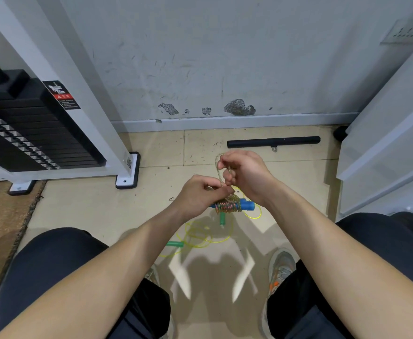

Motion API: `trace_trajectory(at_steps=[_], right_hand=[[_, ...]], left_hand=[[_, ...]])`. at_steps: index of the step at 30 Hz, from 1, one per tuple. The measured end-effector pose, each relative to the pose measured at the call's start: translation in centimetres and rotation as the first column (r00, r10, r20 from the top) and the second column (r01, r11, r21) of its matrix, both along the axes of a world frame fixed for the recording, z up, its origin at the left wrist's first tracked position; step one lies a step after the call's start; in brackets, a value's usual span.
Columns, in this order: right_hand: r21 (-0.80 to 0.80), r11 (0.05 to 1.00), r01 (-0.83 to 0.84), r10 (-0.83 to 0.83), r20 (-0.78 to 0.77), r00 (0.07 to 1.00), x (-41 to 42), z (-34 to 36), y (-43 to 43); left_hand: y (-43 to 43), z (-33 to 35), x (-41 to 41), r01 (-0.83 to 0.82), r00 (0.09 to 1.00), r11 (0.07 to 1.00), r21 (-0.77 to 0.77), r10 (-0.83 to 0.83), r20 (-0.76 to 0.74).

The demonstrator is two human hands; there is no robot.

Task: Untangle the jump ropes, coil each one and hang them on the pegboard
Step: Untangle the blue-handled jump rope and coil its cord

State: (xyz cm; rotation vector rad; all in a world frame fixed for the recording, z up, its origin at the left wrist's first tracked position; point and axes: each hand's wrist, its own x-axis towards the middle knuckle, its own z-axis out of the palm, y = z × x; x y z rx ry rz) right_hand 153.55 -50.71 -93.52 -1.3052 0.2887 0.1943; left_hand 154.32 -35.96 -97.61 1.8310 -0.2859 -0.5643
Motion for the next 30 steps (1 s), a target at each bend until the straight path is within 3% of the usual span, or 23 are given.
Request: trace_trajectory(at_steps=[7, 10, 13, 17, 20, 26, 30], right_hand=[[0.118, 0.993, 0.012, -0.022, 0.081, 0.996, -0.4, -0.3, -0.1], [0.053, 0.999, 0.001, -0.005, 0.062, 0.998, -0.6, -0.4, -0.1], [0.099, 0.995, 0.012, -0.019, 0.065, 0.998, -0.4, 0.4, -0.1], [0.170, 0.985, 0.022, -0.036, 0.081, 0.996, 0.3, 2.1, -0.9], [0.143, 0.990, -0.005, -0.008, 0.091, 0.996, 1.1, 3.3, -1.6], [0.122, 0.990, -0.072, 0.057, 0.121, 0.991, 3.8, 5.7, -2.4], [-0.015, 0.998, -0.058, 0.060, 0.118, 0.991, 7.7, 5.5, -3.2]], left_hand=[[0.1, 0.2, 0.0, 0.062, 0.998, 0.998, 0.029, -0.062, 0.005], [0.4, 0.1, 0.2, 0.112, 0.994, 0.993, 0.040, -0.112, -0.014], [0.8, 1.3, 0.9, 0.062, 0.997, 0.998, -0.021, -0.063, -0.036], [1.1, 3.6, 2.4, -0.061, 0.996, 0.988, -0.141, 0.070, 0.058], [1.1, 5.9, 3.8, -0.116, 0.985, 0.979, -0.169, 0.135, 0.109], [0.2, 9.2, 7.1, -0.051, 0.995, 0.980, -0.191, 0.068, 0.079], [-0.5, 8.7, 11.0, -0.043, 0.986, 0.982, -0.182, 0.071, 0.150]])
